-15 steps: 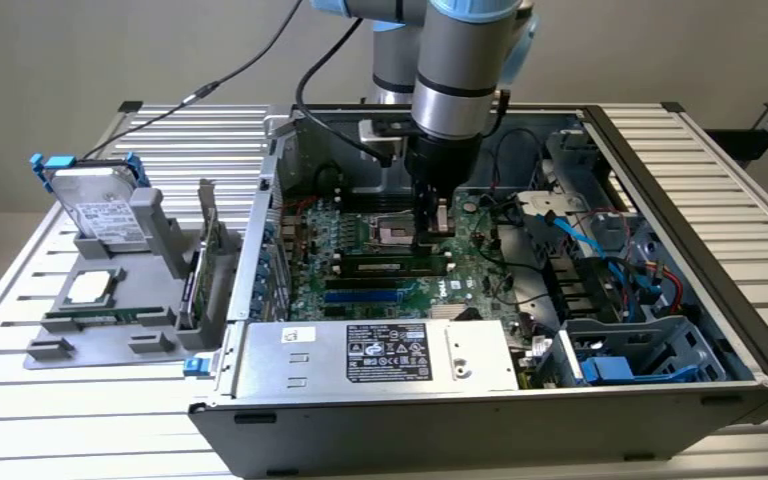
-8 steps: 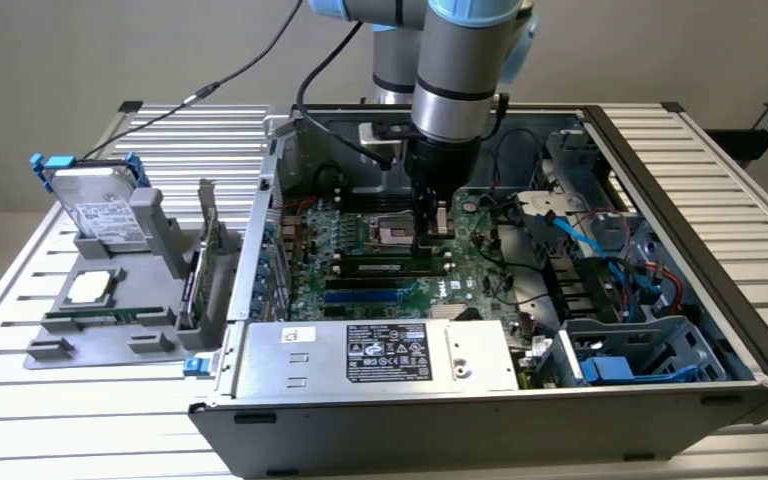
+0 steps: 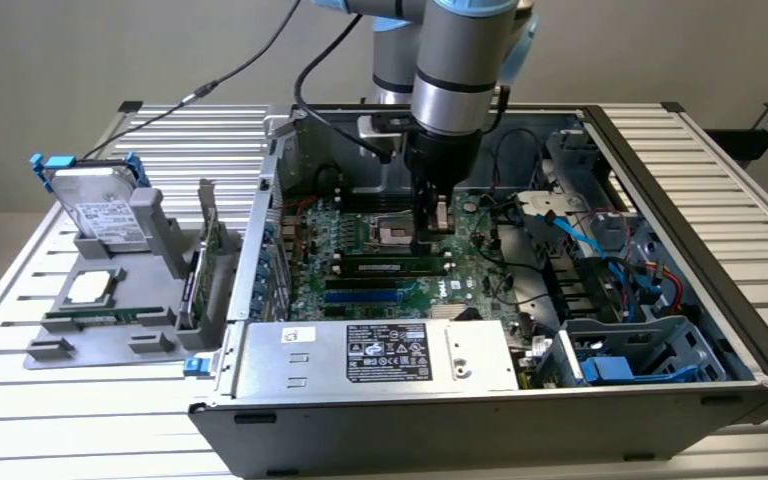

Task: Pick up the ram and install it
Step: 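Press down the ram until it locks into place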

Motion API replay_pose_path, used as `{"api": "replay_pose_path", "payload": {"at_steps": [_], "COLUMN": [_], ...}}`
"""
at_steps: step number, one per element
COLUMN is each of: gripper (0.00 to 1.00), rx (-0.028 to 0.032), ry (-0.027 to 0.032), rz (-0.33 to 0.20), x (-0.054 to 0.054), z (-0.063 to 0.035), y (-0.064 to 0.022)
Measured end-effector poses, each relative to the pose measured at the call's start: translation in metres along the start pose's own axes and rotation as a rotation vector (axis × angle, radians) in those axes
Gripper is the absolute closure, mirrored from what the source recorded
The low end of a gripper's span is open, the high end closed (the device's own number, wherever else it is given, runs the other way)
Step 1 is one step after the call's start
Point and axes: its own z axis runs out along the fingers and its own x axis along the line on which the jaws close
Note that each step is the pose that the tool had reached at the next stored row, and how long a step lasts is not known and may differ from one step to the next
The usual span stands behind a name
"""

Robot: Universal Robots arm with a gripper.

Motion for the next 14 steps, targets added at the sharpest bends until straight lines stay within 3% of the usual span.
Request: {"api": "replay_pose_path", "payload": {"at_steps": [5,14], "gripper": [0.9,0.9], "rx": [0.0007,0.0092], "ry": [0.0,0.0005], "rz": [0.0,0.001], "x": [0.0,-0.001], "z": [-0.0004,0.0014], "y": [0.0087,0.0357]}}
